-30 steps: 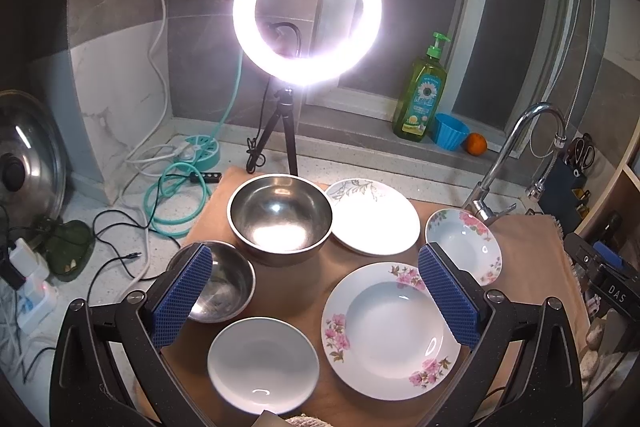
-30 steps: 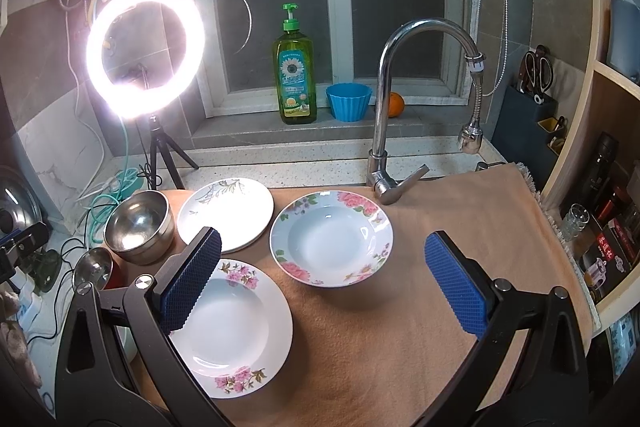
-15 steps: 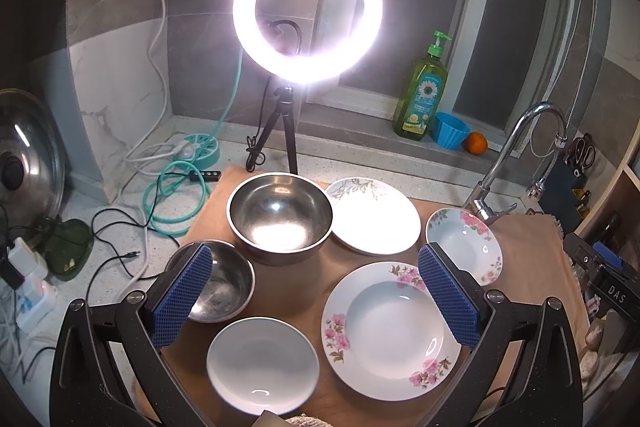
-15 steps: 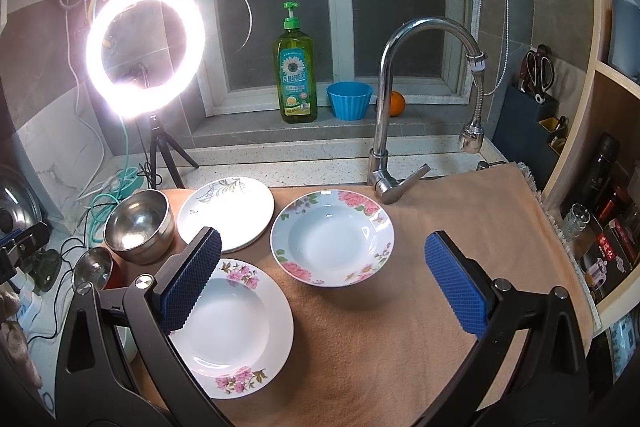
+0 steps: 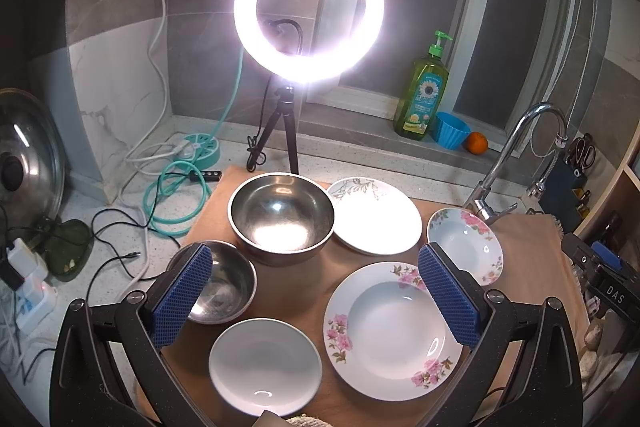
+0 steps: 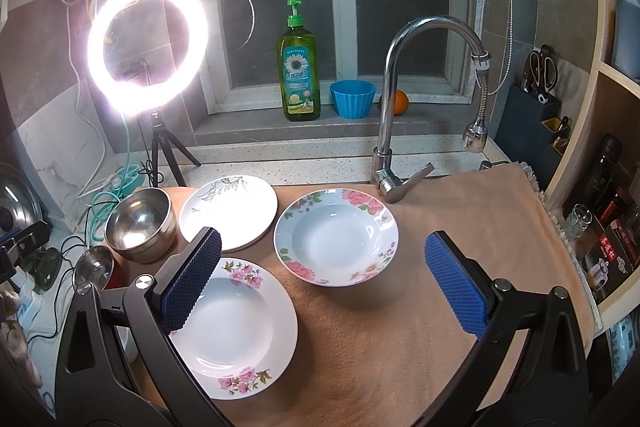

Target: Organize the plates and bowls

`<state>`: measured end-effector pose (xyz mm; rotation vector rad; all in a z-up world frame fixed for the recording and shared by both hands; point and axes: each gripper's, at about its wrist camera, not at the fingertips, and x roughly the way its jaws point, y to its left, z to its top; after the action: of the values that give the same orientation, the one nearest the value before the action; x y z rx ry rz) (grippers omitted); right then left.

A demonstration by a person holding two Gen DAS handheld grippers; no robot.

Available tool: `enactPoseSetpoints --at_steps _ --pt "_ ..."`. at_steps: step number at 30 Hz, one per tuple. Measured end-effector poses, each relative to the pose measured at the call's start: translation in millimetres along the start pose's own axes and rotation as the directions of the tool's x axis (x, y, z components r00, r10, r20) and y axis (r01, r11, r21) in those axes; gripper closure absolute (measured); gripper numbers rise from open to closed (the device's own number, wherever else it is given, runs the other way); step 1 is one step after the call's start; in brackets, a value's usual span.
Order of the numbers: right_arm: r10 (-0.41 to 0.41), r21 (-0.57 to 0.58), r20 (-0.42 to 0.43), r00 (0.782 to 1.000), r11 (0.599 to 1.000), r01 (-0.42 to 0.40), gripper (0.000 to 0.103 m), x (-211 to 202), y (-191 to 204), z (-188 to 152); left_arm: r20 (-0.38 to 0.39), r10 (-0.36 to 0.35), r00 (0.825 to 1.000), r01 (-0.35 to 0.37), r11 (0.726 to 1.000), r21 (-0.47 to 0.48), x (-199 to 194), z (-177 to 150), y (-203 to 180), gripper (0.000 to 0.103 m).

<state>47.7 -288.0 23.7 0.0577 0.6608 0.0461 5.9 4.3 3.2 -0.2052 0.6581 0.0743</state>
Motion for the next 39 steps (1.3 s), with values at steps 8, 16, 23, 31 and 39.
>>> enactPoseSetpoints --at_steps 8,16,23,31,39 --pt "0.002 0.0 -0.003 1.0 1.0 -0.002 0.0 3 1 -1 -0.003 0.0 1.0 0.0 1.0 0.0 1 0 1 0.0" --pt "0.004 0.0 -0.007 1.0 1.0 -0.004 0.0 3 2 -2 -0.004 0.0 1.0 0.0 1.0 -0.001 1 0 1 0.0" --pt "0.003 0.0 -0.008 1.0 1.0 -0.003 0.0 6 2 -3 -0.005 0.0 1.0 0.0 1.0 -0.003 1 1 1 0.0" --pt "0.005 0.003 -0.02 1.0 1.0 -0.005 0.0 11 1 -6 -0.022 -0.004 1.0 0.004 1.0 0.002 6 -2 1 0.0" --pt "0.008 0.005 -0.045 0.999 1.0 -0.008 0.0 19 -9 -11 -0.094 -0.042 0.995 0.043 0.999 0.001 20 -7 2 0.0"
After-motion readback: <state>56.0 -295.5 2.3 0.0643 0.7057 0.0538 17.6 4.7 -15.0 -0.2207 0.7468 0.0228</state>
